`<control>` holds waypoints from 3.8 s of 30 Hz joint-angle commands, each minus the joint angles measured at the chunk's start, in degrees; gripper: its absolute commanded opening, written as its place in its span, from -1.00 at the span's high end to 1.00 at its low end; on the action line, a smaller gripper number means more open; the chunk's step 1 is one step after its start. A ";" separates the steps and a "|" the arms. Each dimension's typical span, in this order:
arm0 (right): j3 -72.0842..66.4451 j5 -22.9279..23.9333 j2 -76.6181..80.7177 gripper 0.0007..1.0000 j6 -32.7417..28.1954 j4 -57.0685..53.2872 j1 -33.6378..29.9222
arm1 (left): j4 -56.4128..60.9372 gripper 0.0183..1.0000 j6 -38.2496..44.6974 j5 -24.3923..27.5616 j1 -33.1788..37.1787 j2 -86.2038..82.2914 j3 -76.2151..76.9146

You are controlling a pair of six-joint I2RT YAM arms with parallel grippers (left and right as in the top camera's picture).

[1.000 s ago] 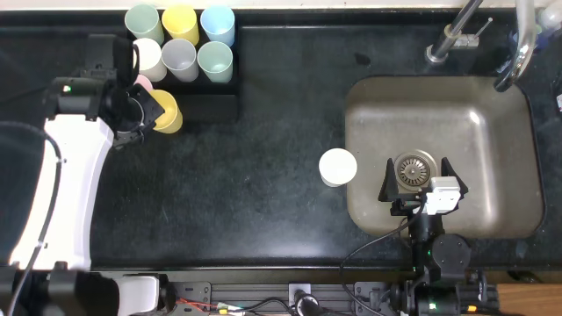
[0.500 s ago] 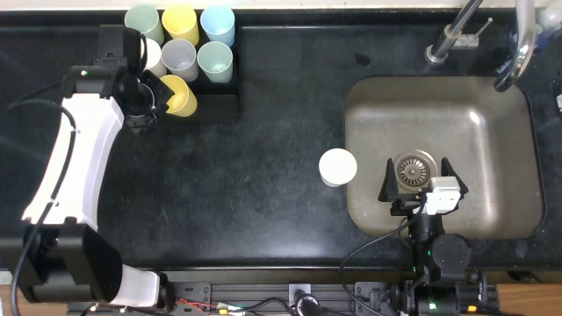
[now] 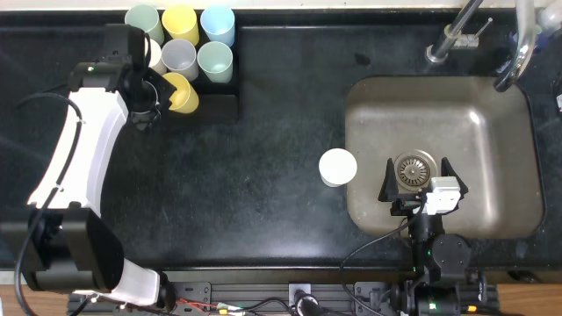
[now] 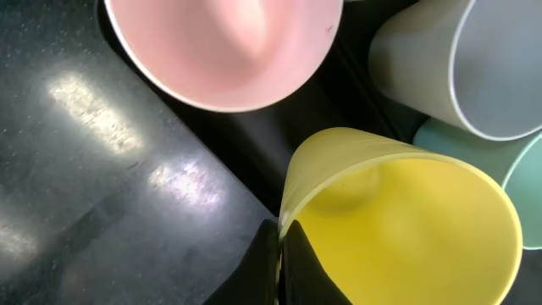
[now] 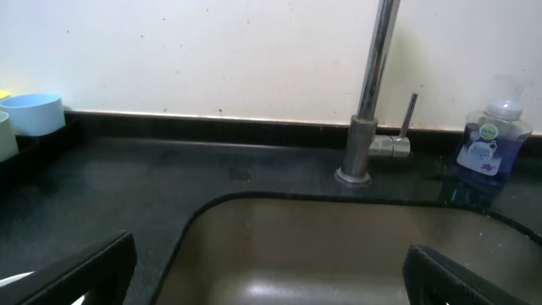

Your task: Store Cups

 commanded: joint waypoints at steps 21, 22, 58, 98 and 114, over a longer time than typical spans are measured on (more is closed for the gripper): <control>-0.28 -0.35 -0.48 -1.00 -0.20 0.31 0.22 | -1.66 0.96 -1.14 -4.81 0.22 5.16 4.28; -0.28 -0.35 -0.48 -1.00 -0.20 0.31 0.22 | -1.64 0.96 -1.14 -4.87 0.22 5.18 4.28; -0.28 -0.35 -0.48 -1.00 -0.20 0.31 0.22 | -1.40 0.96 0.85 -6.75 -1.36 7.52 4.28; -0.28 -0.35 -0.48 -1.00 -0.20 0.31 0.22 | 8.83 -1.00 21.86 -3.93 -21.22 -8.68 4.28; -0.28 -0.35 -0.48 -1.00 -0.20 0.31 0.22 | 11.72 -1.00 25.83 -14.19 -50.38 -4.11 4.17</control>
